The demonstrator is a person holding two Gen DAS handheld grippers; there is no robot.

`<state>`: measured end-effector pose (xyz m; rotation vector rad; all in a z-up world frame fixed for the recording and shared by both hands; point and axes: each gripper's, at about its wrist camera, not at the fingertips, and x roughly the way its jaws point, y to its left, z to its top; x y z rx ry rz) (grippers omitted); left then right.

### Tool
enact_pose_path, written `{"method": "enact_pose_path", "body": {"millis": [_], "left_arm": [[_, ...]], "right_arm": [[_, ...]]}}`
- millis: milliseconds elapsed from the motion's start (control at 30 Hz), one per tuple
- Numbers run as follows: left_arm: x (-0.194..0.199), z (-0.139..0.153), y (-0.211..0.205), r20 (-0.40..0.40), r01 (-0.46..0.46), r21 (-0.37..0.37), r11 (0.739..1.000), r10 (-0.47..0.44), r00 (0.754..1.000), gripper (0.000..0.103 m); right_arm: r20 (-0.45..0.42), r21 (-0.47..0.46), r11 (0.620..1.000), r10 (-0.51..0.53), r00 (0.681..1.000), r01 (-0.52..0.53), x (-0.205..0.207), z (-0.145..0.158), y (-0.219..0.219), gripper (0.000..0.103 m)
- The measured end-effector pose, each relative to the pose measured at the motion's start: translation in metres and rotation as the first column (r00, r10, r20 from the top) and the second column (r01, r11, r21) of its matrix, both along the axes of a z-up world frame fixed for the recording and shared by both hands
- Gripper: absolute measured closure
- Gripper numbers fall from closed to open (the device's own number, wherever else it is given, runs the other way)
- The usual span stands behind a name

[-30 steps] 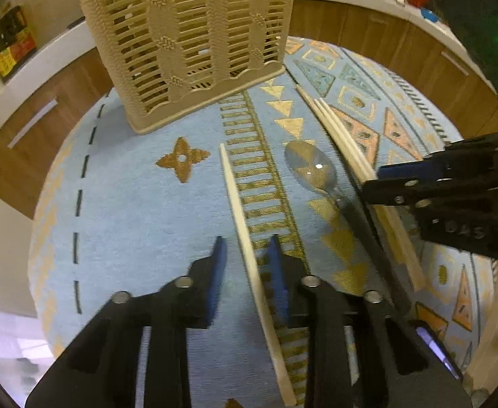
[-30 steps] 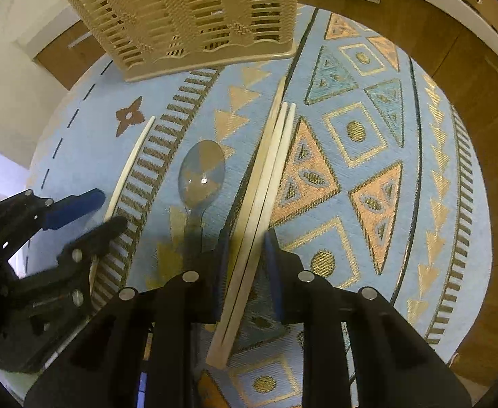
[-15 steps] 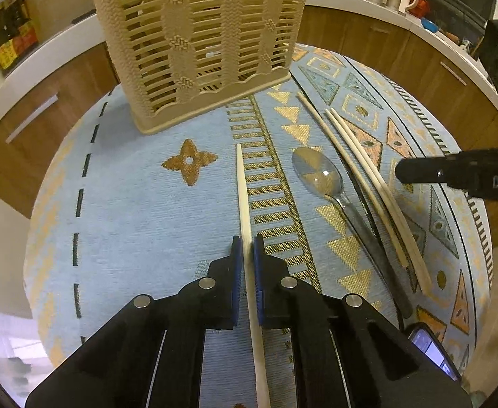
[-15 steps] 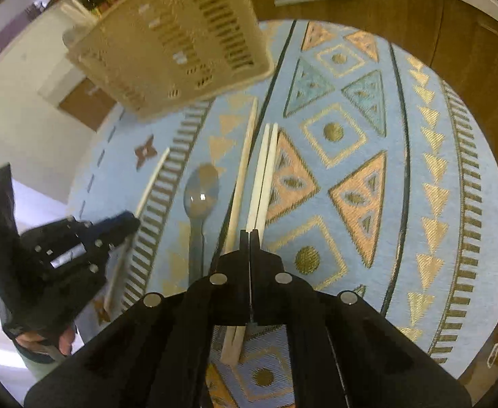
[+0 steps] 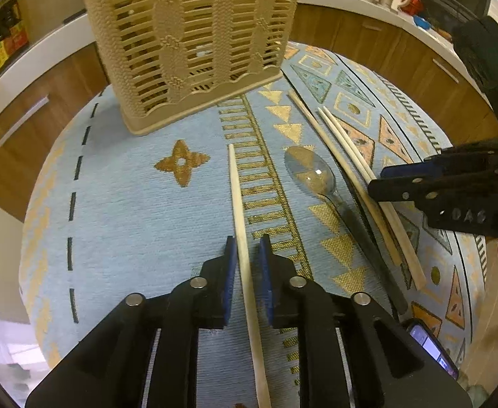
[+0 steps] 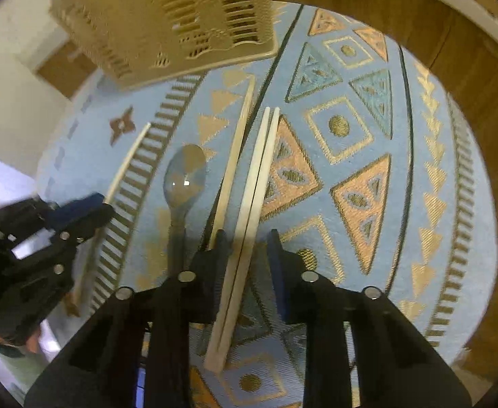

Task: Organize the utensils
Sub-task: 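Grasp a single chopstick with the left gripper while the right gripper grasps a chopstick pair, then carry the chopsticks over the basket and open both grippers to drop them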

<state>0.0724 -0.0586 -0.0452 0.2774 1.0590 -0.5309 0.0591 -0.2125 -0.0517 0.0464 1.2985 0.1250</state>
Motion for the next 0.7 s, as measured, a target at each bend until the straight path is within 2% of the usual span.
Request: {"method": "enact_pose_path", "body": {"millis": [100, 167, 200, 267, 367, 400, 433, 567, 700], "left_arm": [[-0.001, -0.001, -0.010, 0.009, 0.024, 0.057, 0.998, -0.024, 1.000, 0.086], [-0.004, -0.002, -0.015, 0.049, 0.022, 0.119, 0.993, -0.028, 0.998, 0.099], [-0.005, -0.002, -0.016, 0.065, 0.018, 0.128, 0.992, -0.027, 0.998, 0.099], [-0.003, 0.001, -0.010, 0.068, -0.007, 0.077, 0.997, 0.002, 0.998, 0.099], [-0.003, 0.020, 0.005, 0.105, -0.031, -0.072, 0.997, 0.038, 0.994, 0.099], [-0.004, 0.032, 0.011, 0.123, -0.031, -0.139, 0.990, 0.049, 0.991, 0.099], [-0.005, 0.041, 0.015, 0.143, -0.029, -0.174, 0.984, 0.054, 0.988, 0.099], [-0.008, 0.083, 0.031, 0.230, -0.036, -0.312, 0.949, 0.112, 0.967, 0.099], [-0.005, 0.119, 0.048, 0.309, -0.041, -0.455, 0.889, 0.201, 0.929, 0.099]], "right_arm": [[-0.009, -0.054, 0.998, 0.037, 0.999, -0.037, 0.001, 0.001, 0.010, 0.091], [-0.011, -0.039, 0.999, 0.031, 0.999, -0.032, 0.002, 0.000, 0.010, 0.091], [-0.007, -0.031, 0.999, 0.026, 1.000, -0.027, 0.002, 0.001, 0.008, 0.092], [0.020, 0.009, 1.000, 0.010, 1.000, -0.010, -0.002, 0.005, 0.000, 0.093], [0.087, 0.091, 0.995, 0.018, 0.996, -0.026, -0.011, 0.025, -0.015, 0.093], [0.117, 0.105, 0.994, 0.025, 0.993, -0.037, -0.014, 0.033, -0.017, 0.093], [0.155, 0.118, 0.992, 0.031, 0.987, -0.049, -0.016, 0.045, -0.019, 0.093], [0.307, 0.157, 0.983, 0.043, 0.951, -0.095, -0.021, 0.089, -0.020, 0.093], [0.463, 0.154, 0.979, 0.046, 0.885, -0.132, -0.022, 0.135, -0.018, 0.093]]}}
